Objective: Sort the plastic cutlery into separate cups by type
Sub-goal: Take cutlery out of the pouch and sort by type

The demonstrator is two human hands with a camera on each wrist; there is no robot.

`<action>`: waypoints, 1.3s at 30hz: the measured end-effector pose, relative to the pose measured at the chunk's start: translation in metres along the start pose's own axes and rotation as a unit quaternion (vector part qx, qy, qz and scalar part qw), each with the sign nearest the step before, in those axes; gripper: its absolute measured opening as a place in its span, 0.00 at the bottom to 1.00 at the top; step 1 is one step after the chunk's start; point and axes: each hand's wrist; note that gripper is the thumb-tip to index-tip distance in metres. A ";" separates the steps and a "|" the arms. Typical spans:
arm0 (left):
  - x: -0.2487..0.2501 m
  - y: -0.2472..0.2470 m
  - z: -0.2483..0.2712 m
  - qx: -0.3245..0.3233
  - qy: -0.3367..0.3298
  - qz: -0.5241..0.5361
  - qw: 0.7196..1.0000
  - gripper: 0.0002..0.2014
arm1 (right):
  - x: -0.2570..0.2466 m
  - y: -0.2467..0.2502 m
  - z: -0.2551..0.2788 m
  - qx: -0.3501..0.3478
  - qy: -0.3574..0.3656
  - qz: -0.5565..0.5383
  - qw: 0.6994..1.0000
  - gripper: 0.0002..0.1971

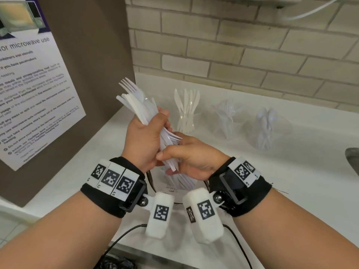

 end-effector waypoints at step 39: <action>-0.012 -0.007 -0.012 -0.102 -0.055 -0.416 0.902 0.13 | -0.053 0.014 0.003 0.325 0.224 0.215 0.894 0.07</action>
Point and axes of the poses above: each hand's wrist, its own z-axis away from the middle knuckle, its own y-axis out of the back of the hand, x = y × z, and after that the axes turned 5 degrees about z, right-handed
